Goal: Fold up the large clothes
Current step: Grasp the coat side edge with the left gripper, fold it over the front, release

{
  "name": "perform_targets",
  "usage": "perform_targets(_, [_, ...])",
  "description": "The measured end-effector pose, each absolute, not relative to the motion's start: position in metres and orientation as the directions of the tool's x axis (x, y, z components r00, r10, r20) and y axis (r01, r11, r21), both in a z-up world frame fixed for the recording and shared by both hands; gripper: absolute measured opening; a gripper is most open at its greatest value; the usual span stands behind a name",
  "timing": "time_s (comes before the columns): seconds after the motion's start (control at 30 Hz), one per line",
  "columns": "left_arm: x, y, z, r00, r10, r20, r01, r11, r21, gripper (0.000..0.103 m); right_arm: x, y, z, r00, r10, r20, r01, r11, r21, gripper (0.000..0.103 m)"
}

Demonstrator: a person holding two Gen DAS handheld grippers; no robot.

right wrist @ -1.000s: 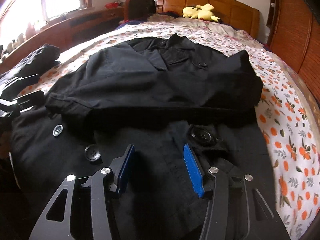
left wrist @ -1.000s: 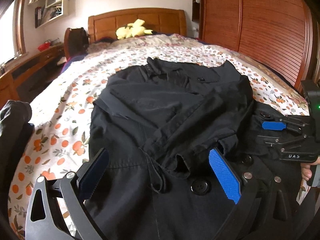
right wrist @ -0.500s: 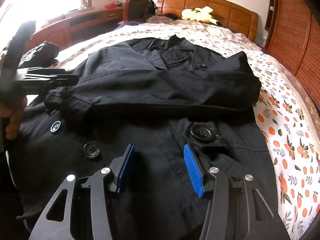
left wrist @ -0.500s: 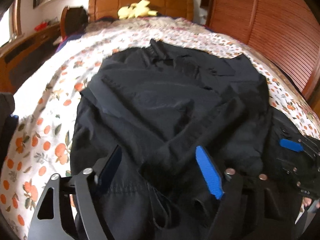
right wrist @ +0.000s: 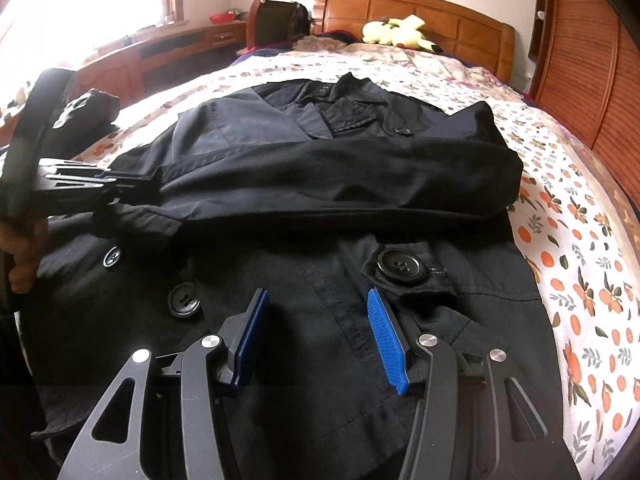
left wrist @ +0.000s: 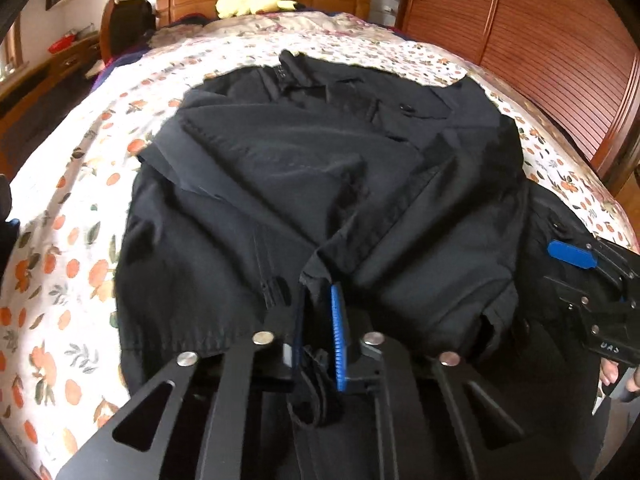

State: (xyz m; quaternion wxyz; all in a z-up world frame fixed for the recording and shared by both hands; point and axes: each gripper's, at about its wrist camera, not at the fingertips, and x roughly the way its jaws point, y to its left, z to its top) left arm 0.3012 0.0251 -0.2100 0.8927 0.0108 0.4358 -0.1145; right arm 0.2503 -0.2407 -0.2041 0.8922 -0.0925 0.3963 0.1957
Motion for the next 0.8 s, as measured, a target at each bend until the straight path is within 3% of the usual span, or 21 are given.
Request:
perform_targets(0.4, [0.221,0.044,-0.112,0.785,-0.182,-0.592,0.189,0.981,-0.05,0.008,0.248,-0.244,-0.204,0.618,0.301,-0.726,-0.426,0.905,0.013,0.049])
perform_targets(0.53, [0.222,0.055,-0.113,0.776,-0.099,-0.623,0.136,0.991,0.012,0.008,0.248,-0.244,-0.204,0.617,0.304,-0.726,-0.427,0.904,0.015,0.049])
perform_targets(0.8, [0.24,0.088,-0.17,0.691,-0.057,-0.721,0.076,0.997,-0.006,0.008,0.248,-0.247,-0.196,0.611,0.305,-0.731,-0.425,0.905,0.022,0.049])
